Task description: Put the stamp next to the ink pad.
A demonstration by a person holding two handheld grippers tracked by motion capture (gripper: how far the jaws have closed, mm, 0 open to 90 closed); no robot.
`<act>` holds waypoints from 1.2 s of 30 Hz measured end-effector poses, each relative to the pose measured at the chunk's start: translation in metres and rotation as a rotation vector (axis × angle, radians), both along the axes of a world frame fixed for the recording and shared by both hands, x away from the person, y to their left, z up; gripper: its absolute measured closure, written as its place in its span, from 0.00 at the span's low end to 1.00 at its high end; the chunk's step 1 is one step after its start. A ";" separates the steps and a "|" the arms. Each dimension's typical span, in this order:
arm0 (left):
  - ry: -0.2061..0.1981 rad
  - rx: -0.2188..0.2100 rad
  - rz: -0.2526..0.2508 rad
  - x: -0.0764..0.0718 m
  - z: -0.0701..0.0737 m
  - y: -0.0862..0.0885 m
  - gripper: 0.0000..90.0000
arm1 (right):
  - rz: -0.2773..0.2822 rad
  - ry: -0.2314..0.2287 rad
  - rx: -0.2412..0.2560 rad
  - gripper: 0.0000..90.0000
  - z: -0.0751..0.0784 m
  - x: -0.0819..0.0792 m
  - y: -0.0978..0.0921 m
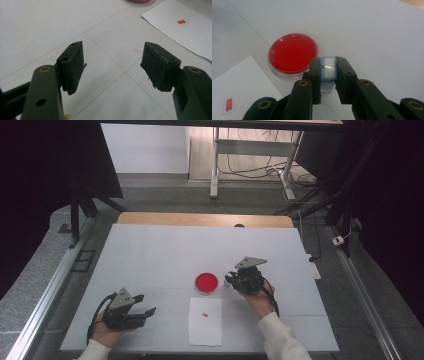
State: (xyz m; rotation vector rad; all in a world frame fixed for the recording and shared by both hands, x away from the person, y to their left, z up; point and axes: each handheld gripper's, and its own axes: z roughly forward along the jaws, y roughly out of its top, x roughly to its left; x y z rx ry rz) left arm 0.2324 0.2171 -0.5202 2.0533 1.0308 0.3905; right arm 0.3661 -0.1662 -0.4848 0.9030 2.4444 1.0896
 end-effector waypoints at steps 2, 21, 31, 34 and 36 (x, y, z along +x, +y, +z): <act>0.002 0.003 -0.001 0.000 0.000 0.000 0.38 | -0.002 0.001 -0.017 0.83 -0.002 0.002 0.002; 0.007 0.008 -0.006 0.001 -0.002 -0.001 0.37 | 0.012 0.000 -0.038 0.80 -0.011 0.003 0.010; 0.006 0.009 -0.004 0.001 -0.002 0.000 0.37 | -0.001 -0.011 -0.028 0.67 -0.011 0.003 0.010; 0.007 0.010 -0.006 0.001 -0.002 0.000 0.37 | -0.015 -0.011 -0.023 0.64 -0.011 0.003 0.010; 0.006 0.009 -0.007 0.001 -0.002 0.000 0.37 | -0.015 -0.011 -0.011 0.63 -0.011 0.004 0.009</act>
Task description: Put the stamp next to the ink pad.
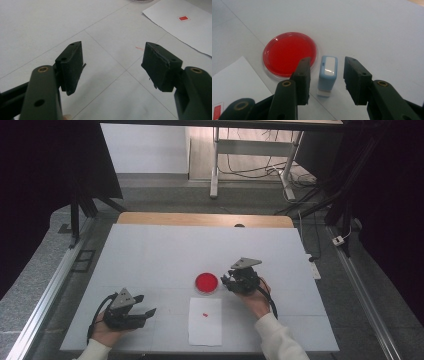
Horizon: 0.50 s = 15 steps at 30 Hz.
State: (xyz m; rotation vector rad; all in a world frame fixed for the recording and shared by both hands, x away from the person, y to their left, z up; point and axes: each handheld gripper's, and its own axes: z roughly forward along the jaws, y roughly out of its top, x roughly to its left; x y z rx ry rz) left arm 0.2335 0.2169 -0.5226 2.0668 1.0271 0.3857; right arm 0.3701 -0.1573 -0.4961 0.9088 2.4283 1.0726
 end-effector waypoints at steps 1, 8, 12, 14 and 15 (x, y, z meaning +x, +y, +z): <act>-0.001 0.000 0.001 0.000 0.000 0.000 0.37 | -0.003 0.000 0.002 0.62 0.000 0.000 0.000; -0.001 -0.001 0.000 0.000 0.000 0.000 0.37 | -0.018 -0.003 0.012 0.56 0.001 0.001 -0.003; -0.004 0.000 0.004 0.000 0.000 0.000 0.37 | -0.020 -0.005 0.035 0.54 0.002 0.000 -0.005; -0.003 0.000 0.004 0.000 0.001 0.001 0.37 | -0.021 -0.006 0.046 0.53 0.003 0.000 -0.007; -0.003 0.000 0.004 0.000 0.001 0.001 0.37 | -0.022 -0.008 0.050 0.53 0.004 0.000 -0.008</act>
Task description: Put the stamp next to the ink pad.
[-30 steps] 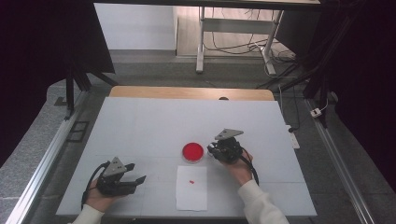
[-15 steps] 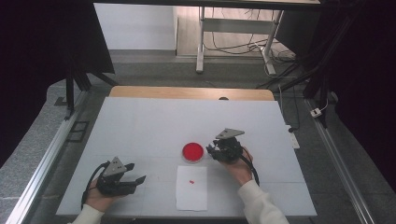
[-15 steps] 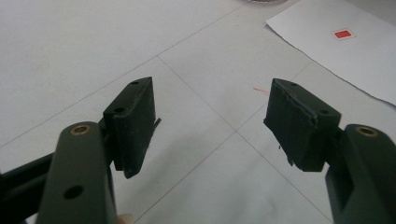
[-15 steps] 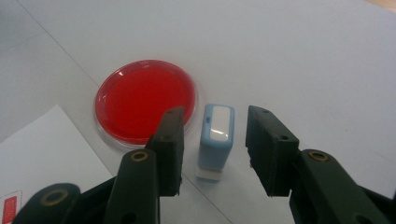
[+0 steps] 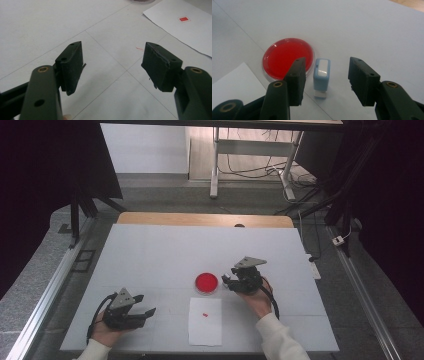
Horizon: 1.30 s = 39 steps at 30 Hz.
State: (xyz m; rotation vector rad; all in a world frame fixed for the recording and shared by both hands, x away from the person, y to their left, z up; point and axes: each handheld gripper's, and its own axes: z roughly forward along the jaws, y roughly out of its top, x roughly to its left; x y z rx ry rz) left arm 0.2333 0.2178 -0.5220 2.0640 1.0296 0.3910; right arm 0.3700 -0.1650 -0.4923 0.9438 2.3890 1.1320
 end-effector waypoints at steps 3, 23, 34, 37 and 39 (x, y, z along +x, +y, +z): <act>-0.001 0.002 0.001 0.000 0.000 0.000 0.37 | 0.007 -0.006 0.020 0.52 0.001 0.000 -0.003; -0.004 0.001 0.000 0.001 0.000 0.001 0.37 | 0.004 -0.055 0.115 0.48 0.011 -0.031 -0.061; -0.016 0.008 -0.004 0.003 0.000 0.001 0.37 | -0.013 -0.113 0.120 0.48 0.002 -0.060 -0.102; -0.020 0.008 -0.001 0.003 0.000 0.001 0.37 | -0.017 -0.125 0.094 0.48 0.001 -0.067 -0.113; -0.024 0.009 -0.002 0.003 0.000 0.001 0.37 | -0.019 -0.126 0.093 0.48 -0.001 -0.070 -0.119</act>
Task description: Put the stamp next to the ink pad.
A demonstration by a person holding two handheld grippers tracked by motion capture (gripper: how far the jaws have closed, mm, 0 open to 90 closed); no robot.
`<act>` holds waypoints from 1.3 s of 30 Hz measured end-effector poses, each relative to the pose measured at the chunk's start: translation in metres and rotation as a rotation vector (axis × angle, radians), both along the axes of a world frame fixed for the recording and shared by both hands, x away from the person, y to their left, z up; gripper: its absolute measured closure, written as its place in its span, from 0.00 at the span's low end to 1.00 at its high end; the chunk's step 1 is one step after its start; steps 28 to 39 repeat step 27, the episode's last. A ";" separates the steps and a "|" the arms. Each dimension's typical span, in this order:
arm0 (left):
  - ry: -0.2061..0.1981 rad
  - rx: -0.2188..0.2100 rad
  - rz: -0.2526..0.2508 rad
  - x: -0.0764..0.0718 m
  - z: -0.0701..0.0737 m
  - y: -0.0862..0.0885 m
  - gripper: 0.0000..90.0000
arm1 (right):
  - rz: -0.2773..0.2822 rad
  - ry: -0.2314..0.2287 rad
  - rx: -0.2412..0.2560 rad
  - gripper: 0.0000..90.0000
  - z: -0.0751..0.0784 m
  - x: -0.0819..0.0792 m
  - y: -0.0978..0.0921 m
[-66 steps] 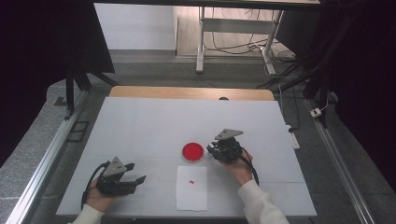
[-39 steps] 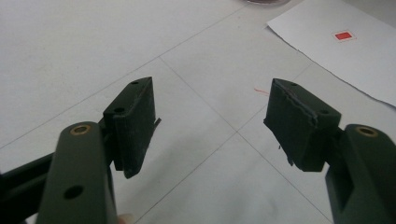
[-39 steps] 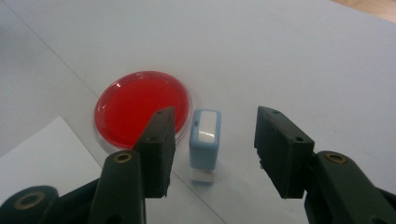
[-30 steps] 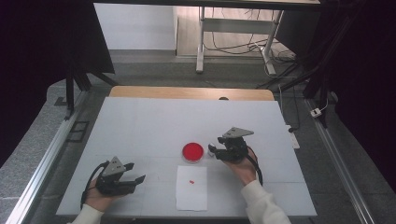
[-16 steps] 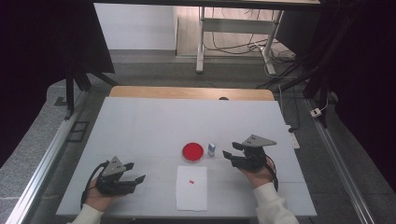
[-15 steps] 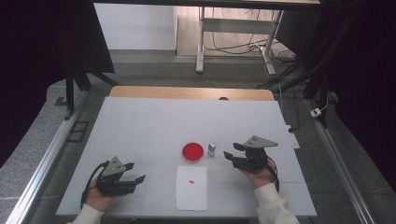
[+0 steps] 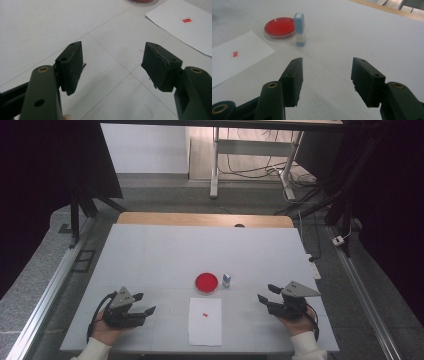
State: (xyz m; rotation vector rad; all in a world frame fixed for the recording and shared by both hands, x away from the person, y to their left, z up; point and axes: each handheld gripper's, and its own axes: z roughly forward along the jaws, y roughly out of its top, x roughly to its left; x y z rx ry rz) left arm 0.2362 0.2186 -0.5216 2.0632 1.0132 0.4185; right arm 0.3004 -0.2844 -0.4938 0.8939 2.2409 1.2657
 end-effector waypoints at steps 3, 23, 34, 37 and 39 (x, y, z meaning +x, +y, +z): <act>-0.002 0.002 0.000 0.000 0.000 -0.001 0.37 | -0.005 0.006 0.003 0.48 -0.003 -0.002 -0.009; -0.006 0.005 0.007 0.001 -0.001 -0.001 0.36 | 0.012 0.016 -0.023 0.48 -0.008 -0.004 -0.015; -0.007 0.006 0.007 0.002 -0.001 -0.001 0.36 | 0.015 0.012 -0.019 0.48 -0.008 -0.004 -0.015; -0.007 0.006 0.007 0.002 -0.001 -0.001 0.36 | 0.015 0.012 -0.019 0.48 -0.008 -0.004 -0.015; -0.007 0.006 0.007 0.002 -0.001 -0.001 0.36 | 0.015 0.012 -0.019 0.48 -0.008 -0.004 -0.015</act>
